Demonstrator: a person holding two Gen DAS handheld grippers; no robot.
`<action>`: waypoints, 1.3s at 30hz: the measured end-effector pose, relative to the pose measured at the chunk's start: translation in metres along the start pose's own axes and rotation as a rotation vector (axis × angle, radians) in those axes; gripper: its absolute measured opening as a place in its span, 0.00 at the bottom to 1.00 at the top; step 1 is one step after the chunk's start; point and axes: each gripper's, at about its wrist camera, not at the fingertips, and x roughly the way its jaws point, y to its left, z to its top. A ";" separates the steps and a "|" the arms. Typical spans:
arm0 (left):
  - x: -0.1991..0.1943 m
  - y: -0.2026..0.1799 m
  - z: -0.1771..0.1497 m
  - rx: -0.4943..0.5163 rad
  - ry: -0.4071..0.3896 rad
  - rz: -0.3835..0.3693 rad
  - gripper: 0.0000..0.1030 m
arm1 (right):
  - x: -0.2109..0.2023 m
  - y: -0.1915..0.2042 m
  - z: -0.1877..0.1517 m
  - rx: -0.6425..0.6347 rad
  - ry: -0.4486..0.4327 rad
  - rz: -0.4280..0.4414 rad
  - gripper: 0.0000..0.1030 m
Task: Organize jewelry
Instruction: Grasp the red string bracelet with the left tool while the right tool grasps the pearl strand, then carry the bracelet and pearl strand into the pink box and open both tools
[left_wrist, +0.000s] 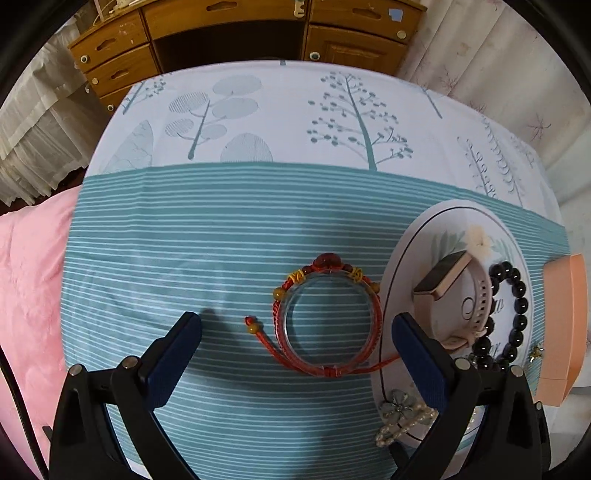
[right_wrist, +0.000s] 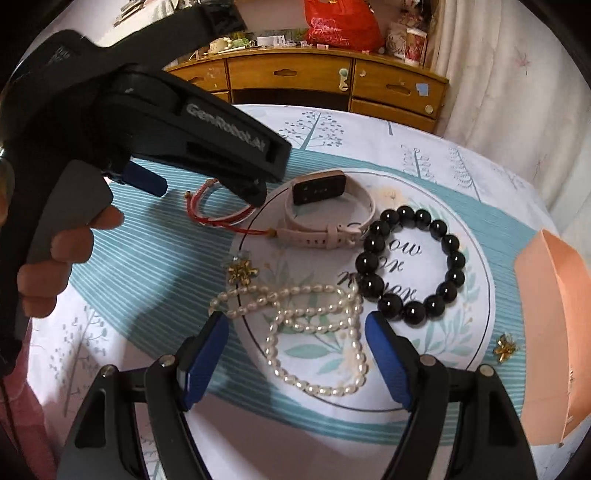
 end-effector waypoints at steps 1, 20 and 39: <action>0.001 -0.001 0.000 0.007 -0.006 0.015 0.99 | 0.000 0.002 0.000 0.001 -0.006 0.005 0.76; -0.006 -0.021 -0.009 0.089 -0.127 0.039 0.77 | -0.008 -0.011 -0.001 0.045 -0.009 0.139 0.09; -0.024 0.004 -0.011 0.043 -0.153 -0.033 0.56 | -0.020 -0.031 0.013 0.116 0.025 0.233 0.08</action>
